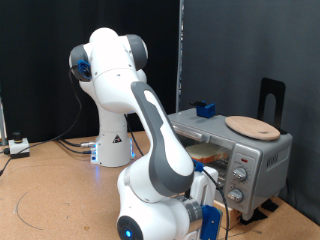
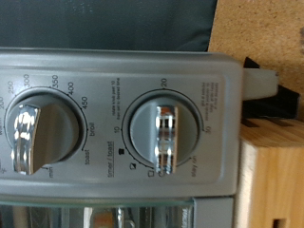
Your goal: Make a piece of toast with the oven
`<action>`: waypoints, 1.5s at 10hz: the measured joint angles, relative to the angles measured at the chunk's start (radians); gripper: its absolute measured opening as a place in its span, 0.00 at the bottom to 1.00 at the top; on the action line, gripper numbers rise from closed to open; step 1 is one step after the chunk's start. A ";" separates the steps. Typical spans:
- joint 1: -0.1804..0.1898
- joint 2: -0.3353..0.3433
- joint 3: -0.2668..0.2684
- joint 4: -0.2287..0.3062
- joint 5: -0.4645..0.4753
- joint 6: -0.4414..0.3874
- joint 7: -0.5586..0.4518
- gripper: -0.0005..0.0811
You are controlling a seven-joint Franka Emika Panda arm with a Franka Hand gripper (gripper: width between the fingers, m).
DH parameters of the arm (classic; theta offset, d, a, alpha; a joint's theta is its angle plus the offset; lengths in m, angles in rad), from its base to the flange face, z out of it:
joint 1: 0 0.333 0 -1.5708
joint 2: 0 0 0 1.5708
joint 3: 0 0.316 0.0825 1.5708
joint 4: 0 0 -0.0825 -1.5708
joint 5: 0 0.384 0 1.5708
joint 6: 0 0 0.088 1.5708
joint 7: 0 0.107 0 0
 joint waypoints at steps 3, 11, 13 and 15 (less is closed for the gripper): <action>0.015 0.000 0.026 -0.031 0.000 0.002 -0.001 0.85; 0.028 -0.011 0.058 -0.104 0.008 0.077 -0.021 0.03; 0.028 -0.011 0.058 -0.106 0.012 0.079 -0.022 0.01; 0.025 -0.011 0.058 -0.109 0.023 0.079 -0.022 0.01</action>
